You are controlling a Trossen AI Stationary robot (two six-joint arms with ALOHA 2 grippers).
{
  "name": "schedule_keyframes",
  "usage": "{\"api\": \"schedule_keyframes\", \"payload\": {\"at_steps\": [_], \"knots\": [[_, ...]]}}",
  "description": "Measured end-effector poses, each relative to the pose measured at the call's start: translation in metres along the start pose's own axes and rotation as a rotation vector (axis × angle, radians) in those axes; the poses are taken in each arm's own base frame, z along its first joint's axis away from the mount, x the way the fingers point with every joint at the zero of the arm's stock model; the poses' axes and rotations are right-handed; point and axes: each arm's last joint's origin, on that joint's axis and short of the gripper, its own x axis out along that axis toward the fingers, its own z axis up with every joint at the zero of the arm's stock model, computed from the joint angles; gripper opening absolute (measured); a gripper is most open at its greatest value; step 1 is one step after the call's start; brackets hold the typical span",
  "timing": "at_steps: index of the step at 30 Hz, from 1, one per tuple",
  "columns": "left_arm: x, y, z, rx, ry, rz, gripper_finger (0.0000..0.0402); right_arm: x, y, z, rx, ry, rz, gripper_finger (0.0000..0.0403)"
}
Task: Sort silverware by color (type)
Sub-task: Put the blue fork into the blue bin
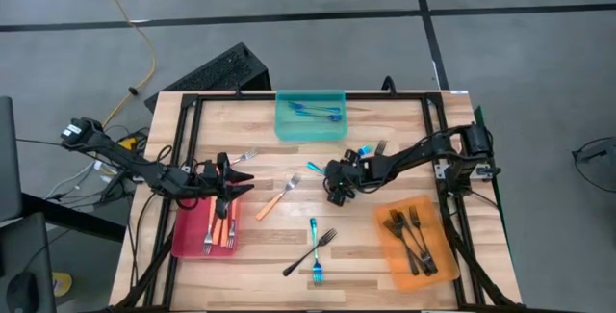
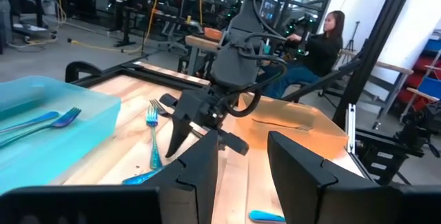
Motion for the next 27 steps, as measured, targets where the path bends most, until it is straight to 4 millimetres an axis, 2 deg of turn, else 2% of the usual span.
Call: {"api": "schedule_keyframes", "payload": {"at_steps": [9,13,19,27], "knots": [[0.0000,0.0000,0.0000,-0.003,0.000,0.000,0.0112,0.0007,0.0003,-0.0013,0.028,0.012,0.011,0.0095],[0.0000,0.0000,0.0000,-0.007,0.000,0.000,0.0112,0.0009,0.0007,-0.0011,0.031,0.007,0.016,0.0058],[0.0000,0.0002,-0.0006,-0.017,0.006,0.003,0.0112,0.0007,0.0026,-0.0008,0.071,-0.007,0.018,0.0032],[-0.0002,0.0039,-0.0060,-0.048,0.038,0.085,0.0112,-0.0055,0.0058,0.0057,0.114,-0.067,0.046,0.0033]]}}
